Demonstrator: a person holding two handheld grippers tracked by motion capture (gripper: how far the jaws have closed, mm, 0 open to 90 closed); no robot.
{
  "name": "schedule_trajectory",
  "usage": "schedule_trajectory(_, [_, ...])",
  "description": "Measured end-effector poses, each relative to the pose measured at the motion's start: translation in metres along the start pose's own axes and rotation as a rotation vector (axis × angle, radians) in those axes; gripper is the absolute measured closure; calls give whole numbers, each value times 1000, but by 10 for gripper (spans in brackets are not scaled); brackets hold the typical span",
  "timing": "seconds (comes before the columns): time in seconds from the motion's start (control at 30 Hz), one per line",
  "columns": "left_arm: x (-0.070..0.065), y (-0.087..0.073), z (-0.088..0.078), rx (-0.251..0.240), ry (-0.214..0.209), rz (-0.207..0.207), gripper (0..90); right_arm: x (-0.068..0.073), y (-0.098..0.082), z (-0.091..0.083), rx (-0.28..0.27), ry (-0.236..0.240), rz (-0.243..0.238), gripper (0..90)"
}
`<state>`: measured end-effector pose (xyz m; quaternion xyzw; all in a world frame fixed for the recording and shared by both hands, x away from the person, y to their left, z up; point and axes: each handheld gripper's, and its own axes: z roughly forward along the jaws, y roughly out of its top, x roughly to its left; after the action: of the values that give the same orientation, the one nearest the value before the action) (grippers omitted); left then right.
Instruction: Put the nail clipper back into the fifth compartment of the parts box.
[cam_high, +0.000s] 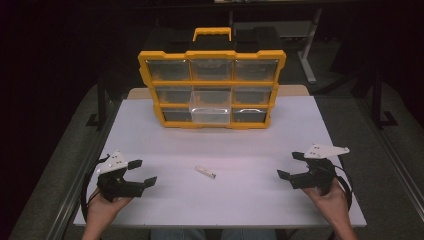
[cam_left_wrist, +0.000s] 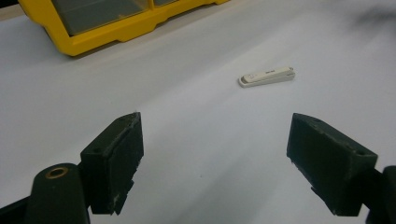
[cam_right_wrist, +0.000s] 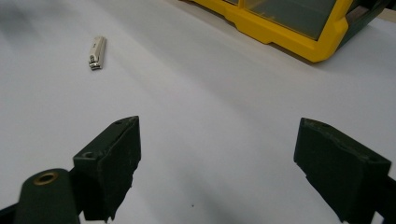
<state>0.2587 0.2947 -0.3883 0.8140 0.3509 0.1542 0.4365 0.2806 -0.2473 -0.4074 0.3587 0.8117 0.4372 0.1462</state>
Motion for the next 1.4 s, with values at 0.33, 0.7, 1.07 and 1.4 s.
schedule_trajectory(0.33, [0, 0, -1, -3, -3, 5, 189, -1, 0, 2, 6, 7, 0, 139])
schedule_trajectory(0.7, [1, -1, -2, -12, -7, 12, 189, 2, 3, 5, 2, 10, -9, 139])
schedule_trajectory(1.07, [0, -1, -2, -15, -7, 8, 189, 7, 8, 5, 13, 16, -34, 139])
schedule_trajectory(1.4, [1, 0, -4, -26, -8, 17, 188, 11, 22, 1, 32, 27, -49, 143])
